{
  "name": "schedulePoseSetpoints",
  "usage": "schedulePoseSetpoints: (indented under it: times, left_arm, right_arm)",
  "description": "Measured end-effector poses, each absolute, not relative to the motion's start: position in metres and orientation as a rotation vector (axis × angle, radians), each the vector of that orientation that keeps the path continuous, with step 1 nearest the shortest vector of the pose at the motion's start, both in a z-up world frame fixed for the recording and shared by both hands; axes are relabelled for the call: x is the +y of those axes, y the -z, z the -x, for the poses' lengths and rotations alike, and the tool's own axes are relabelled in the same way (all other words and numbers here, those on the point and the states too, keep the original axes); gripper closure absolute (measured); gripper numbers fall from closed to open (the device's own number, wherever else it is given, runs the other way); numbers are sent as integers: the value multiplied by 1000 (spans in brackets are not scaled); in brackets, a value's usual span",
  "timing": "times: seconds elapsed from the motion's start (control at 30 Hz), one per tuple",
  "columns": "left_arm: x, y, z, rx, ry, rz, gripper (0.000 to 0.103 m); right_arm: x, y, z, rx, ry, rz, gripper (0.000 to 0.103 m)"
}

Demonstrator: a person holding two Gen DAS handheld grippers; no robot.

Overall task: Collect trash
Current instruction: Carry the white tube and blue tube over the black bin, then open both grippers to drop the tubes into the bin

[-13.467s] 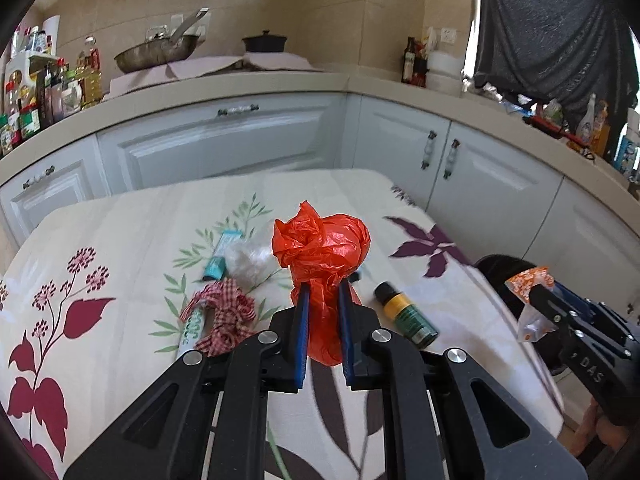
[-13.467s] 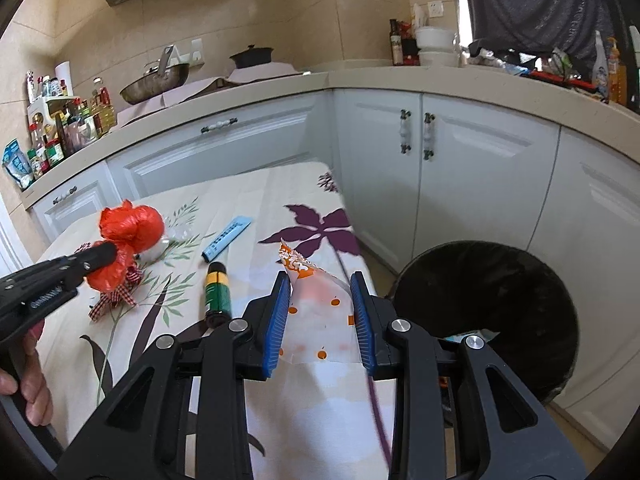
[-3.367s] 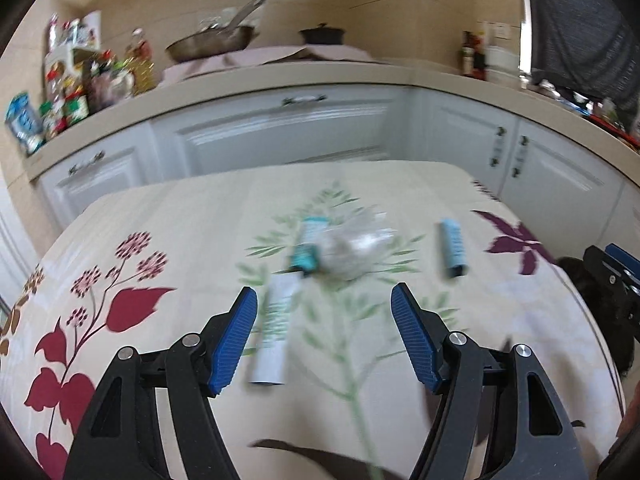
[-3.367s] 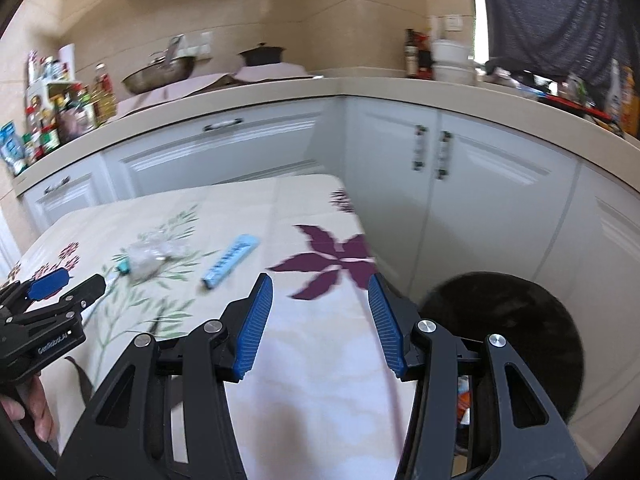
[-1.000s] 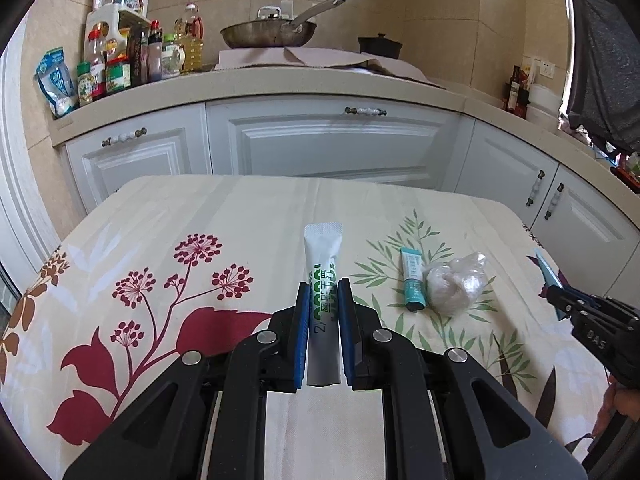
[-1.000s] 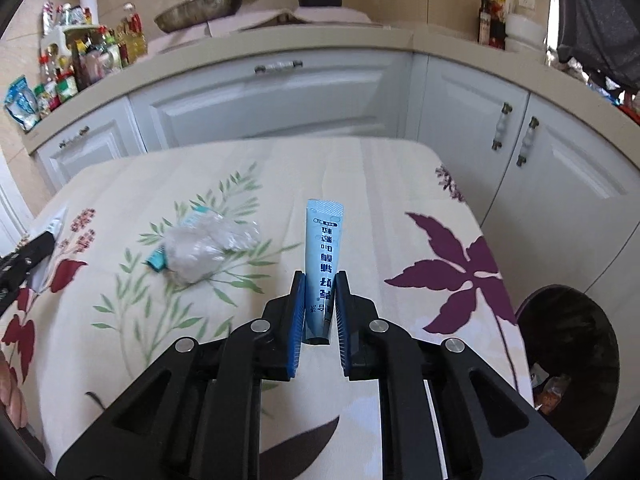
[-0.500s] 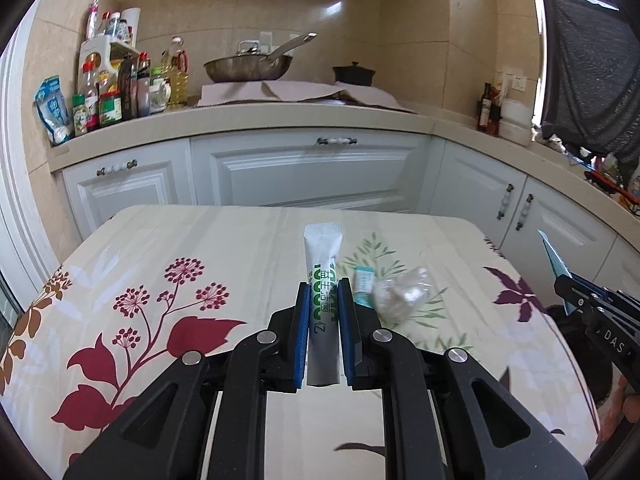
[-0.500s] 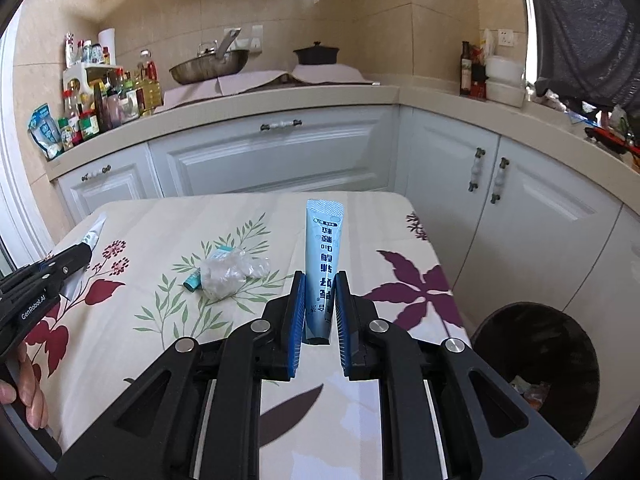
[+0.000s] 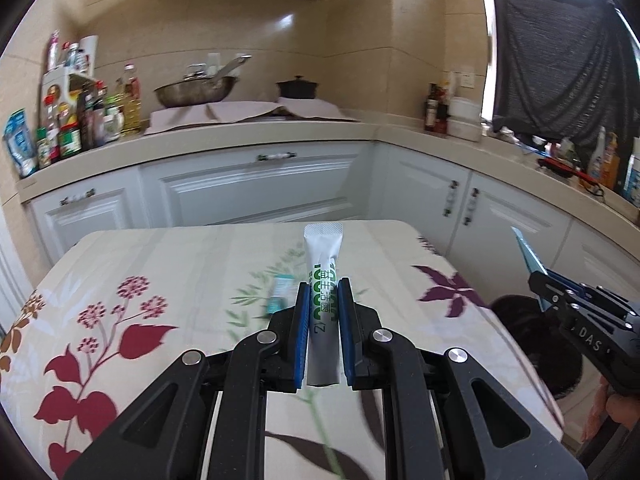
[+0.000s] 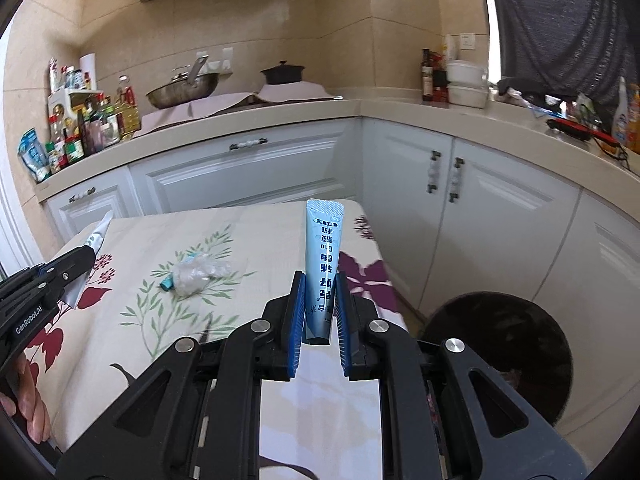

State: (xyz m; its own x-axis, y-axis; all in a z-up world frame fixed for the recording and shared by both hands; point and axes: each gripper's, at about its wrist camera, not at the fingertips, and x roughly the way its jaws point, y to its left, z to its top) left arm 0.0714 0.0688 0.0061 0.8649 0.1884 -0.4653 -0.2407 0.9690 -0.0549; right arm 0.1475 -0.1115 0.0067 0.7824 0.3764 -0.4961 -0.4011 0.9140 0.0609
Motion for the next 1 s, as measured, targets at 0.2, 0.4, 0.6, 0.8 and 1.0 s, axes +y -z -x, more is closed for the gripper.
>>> schedulePoseSetpoints:
  times: [0.2,0.4,0.6,0.8,1.0]
  left_arm:
    - [31,-7,-82,468,-146,79,88]
    - [-11,-7,-95,467,-59,43,88]
    - [-45,-7,-108,469,13,17,88]
    - [-79,-6,-118,465,84,-4,88]
    - [-106,-3,-125,465,139,-20,88]
  right_arm:
    - [-149,-5,-148,520,-355,22,89]
    - [-188,-2,-149,518,-280,-10,89]
    - [-222,0,-150,516,-209,-27,89]
    - [-251,4,-150,517,-149,-40,88]
    - [-274,7,-149,517,-97,-48,89]
